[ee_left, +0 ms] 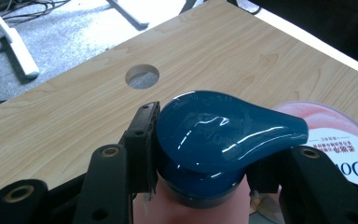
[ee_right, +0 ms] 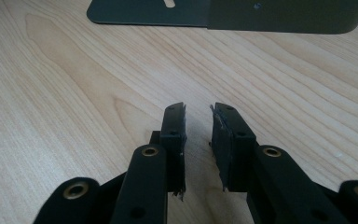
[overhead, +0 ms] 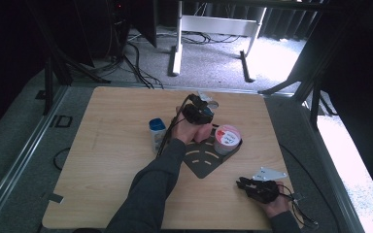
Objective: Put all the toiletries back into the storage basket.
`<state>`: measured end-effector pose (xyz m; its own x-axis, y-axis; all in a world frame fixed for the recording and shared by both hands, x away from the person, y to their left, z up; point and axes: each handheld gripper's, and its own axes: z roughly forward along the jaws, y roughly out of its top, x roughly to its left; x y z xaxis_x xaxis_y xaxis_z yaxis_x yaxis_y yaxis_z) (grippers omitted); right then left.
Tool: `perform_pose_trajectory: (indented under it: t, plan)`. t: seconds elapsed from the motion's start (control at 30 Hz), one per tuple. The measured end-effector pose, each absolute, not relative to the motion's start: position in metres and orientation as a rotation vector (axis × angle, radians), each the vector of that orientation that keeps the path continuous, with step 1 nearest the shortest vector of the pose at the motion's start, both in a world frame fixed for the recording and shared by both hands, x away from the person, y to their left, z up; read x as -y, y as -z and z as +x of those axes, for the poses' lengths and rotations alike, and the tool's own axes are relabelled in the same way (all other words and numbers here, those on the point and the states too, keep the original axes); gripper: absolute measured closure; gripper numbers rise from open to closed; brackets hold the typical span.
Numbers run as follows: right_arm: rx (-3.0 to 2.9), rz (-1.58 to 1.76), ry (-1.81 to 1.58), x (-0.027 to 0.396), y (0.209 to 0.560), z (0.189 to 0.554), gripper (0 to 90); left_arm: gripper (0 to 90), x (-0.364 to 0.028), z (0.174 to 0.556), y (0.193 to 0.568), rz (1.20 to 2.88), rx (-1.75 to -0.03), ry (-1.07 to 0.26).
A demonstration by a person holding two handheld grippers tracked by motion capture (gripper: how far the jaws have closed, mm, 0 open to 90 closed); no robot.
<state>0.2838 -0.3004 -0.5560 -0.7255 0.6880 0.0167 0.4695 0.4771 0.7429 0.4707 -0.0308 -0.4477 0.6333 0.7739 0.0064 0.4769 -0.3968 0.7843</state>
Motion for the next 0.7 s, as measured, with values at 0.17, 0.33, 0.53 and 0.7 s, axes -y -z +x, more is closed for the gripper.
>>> perform_pose_trajectory:
  t: [0.17,0.33,0.53,0.7]
  plan:
    - [-2.443,0.986,-1.097,0.3,0.556,0.284,74.2,52.8,0.033,0.471,0.45,2.073,-0.976,-0.476]
    - [-2.444,0.986,-1.098,0.3,0.556,0.284,74.2,52.8,0.036,0.47,0.452,2.071,-0.976,-0.47]
    - [-2.444,0.985,-1.097,0.3,0.556,0.283,74.2,52.9,0.04,0.47,0.454,2.065,-0.98,-0.463]
    - [-2.445,0.985,-1.096,0.3,0.556,0.283,74.2,52.8,0.042,0.47,0.456,2.059,-0.987,-0.462]
